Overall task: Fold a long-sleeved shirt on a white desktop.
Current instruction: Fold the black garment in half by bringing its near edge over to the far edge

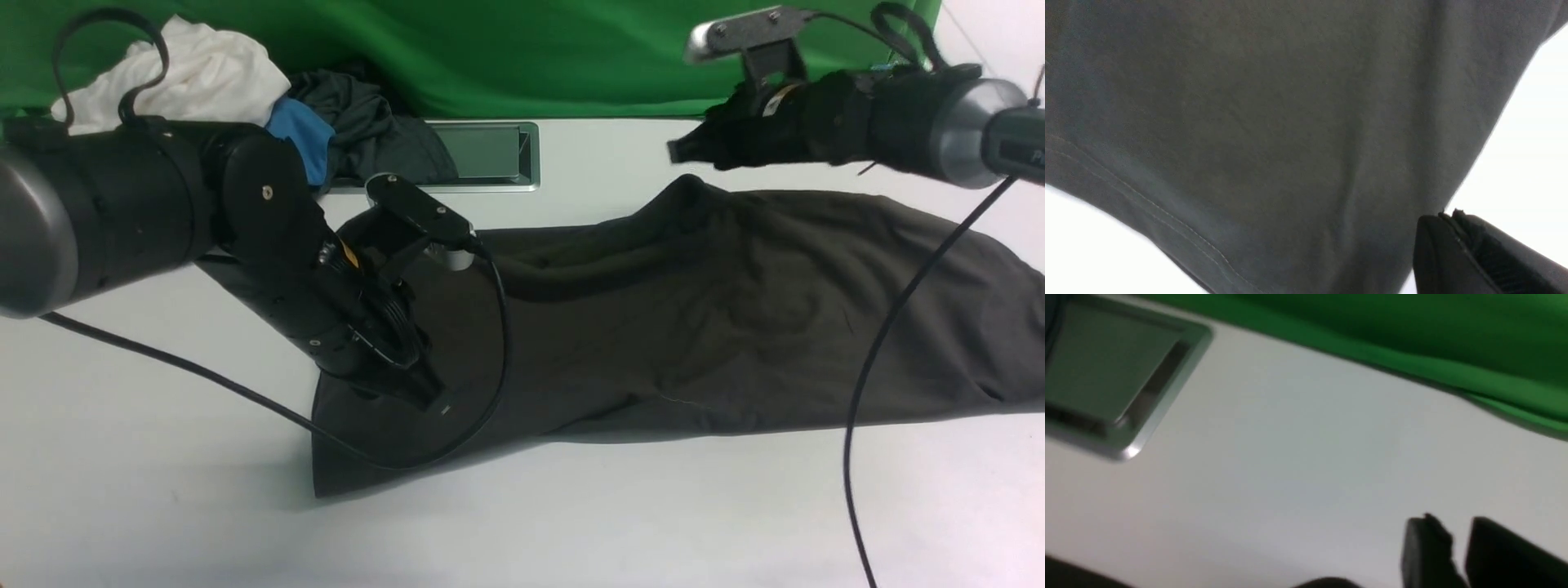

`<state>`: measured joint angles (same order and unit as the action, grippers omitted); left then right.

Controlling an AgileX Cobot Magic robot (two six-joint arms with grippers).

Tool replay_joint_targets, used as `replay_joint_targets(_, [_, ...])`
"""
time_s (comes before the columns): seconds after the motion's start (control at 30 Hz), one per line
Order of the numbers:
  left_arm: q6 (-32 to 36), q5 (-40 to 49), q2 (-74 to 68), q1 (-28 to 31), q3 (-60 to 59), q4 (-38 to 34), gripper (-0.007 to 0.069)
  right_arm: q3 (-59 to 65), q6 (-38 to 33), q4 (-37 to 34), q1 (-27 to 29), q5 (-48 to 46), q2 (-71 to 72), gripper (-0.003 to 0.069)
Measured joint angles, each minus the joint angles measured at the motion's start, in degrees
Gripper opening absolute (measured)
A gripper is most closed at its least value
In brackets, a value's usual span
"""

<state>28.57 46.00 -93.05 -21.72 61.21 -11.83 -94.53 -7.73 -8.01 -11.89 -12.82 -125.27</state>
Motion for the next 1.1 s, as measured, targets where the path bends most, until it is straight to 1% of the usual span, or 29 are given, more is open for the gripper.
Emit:
replay_joint_targets(0.03, [0.0, 0.33, 0.0, 0.0, 0.0, 0.15, 0.0018, -0.21, 0.99, 0.0, 0.95, -1.96, 0.47, 0.0306])
replay_joint_targets(0.07, [0.08, 0.16, 0.25, 0.0, 0.0, 0.8, 0.0018, -0.27, 1.14, 0.0, 1.77, -3.95, 1.05, 0.0364])
replay_joint_targets(0.1, [0.09, 0.17, 0.32, 0.0, 0.0, 0.8, 0.0018, -0.27, 1.14, 0.0, 1.93, -4.84, 1.21, 0.0374])
replay_joint_targets(0.13, [0.09, -0.21, 0.72, 0.0, 0.0, 1.58, 0.0018, -0.27, 1.07, 0.13, 2.47, -6.73, 1.88, 0.0415])
replay_joint_targets(0.17, [-0.36, -1.14, 1.78, 0.0, 0.0, 2.91, 0.0018, -0.27, 0.6, 0.57, 3.48, -10.92, 3.84, 0.0468])
replay_joint_targets(0.2, [-1.54, -2.01, 2.77, 0.07, 0.0, 4.42, 0.0018, -0.27, 0.27, 0.73, 4.06, -13.85, 5.54, 0.0481])
replay_joint_targets(0.23, [-3.19, -2.63, 3.74, 0.4, 0.25, 5.67, 0.0018, -0.27, -0.19, 0.82, 4.41, -16.23, 7.02, 0.048])
replay_joint_targets(0.3, [-5.25, -2.55, 4.83, 2.24, 2.12, 6.21, 0.0018, -0.27, -1.13, 0.87, 4.94, -21.22, 11.36, 0.0454])
replay_joint_targets(0.37, [-4.16, -0.88, 4.03, 6.08, 6.14, 4.1, 0.0018, 0.68, -1.26, 0.87, 5.15, -25.76, 16.31, 0.0388])
replay_joint_targets(0.4, [-2.53, -0.33, 3.22, 7.75, 7.87, 2.53, 0.0018, 1.59, -1.35, 0.87, 5.15, -26.69, 18.07, 0.036])
replay_joint_targets(0.43, [0.31, 0.72, 1.88, 9.81, 10.11, 0.13, 0.0018, 3.12, -1.21, 0.87, 5.01, -27.44, 20.19, 0.0325])
replay_joint_targets(0.53, [8.64, 4.12, -2.96, 14.73, 15.79, -7.18, 0.0018, 8.61, -0.59, 0.87, 3.74, -28.01, 24.8, 0.0253])
replay_joint_targets(0.6, [16.8, 7.18, -8.03, 18.11, 20.41, -11.71, 0.0027, 14.87, 0.34, 0.81, 1.68, -28.16, 28.22, 0.0231])
replay_joint_targets(0.63, [20.03, 8.75, -10.12, 19.19, 22.08, -13.21, 0.0038, 16.72, 0.65, 0.81, 0.61, -28.16, 29.06, 0.0231])
replay_joint_targets(0.67, [20.67, 9.06, -10.12, 19.19, 22.08, -13.52, 0.0041, 17.16, 0.62, 0.81, 0.61, -28.16, 29.27, 0.0231])
replay_joint_targets(0.7, [24.33, 10.89, -13.21, 20.46, 24.25, -15.22, 0.0069, 20.48, 0.75, 0.75, -1.27, -27.97, 30.53, 0.0232])
replay_joint_targets(0.73, [26.11, 11.83, -14.99, 21.2, 25.22, -15.92, 0.0095, 22.01, 0.75, 0.68, -2.22, -27.72, 31.26, 0.0234])
replay_joint_targets(0.8, [28.17, 12.39, -17.72, 21.94, 26.02, -16.07, 0.0154, 25.01, 0.81, 0.64, -4.63, -27.36, 32.08, 0.0236])
replay_joint_targets(0.83, [29.92, 12.34, -19.36, 22.11, 26.08, -15.38, 0.0204, 26.99, 0.81, 0.64, -6.02, -27.2, 32.32, 0.0237])
replay_joint_targets(0.87, [30.3, 12.34, -19.63, 22.18, 26.08, -15.38, 0.0204, 26.99, 0.81, 0.64, -6.22, -27.08, 32.38, 0.0237])
replay_joint_targets(0.9, [31.96, 12.4, -20.63, 22.19, 26.08, -14.9, 0.0239, 28.17, 0.81, 0.64, -7.08, -26.88, 32.38, 0.0237])
replay_joint_targets(0.93, [36.55, 12.56, -22.25, 22.19, 26.08, -14.85, 0.0284, 29.67, 0.81, 0.57, -8.43, -26.0, 32.38, 0.0237])
replay_joint_targets(1.0, [42.64, 12.16, -24.21, 22.19, 26.08, -15.1, 0.0336, 31.46, 0.81, 0.57, -10.13, -24.29, 32.38, 0.0237])
replay_joint_targets(1.1, [47.36, 9.54, -25.38, 22.19, 26.08, -15.24, 0.0363, 32.15, 0.81, 0.52, -11.38, -23.5, 32.38, 0.0237])
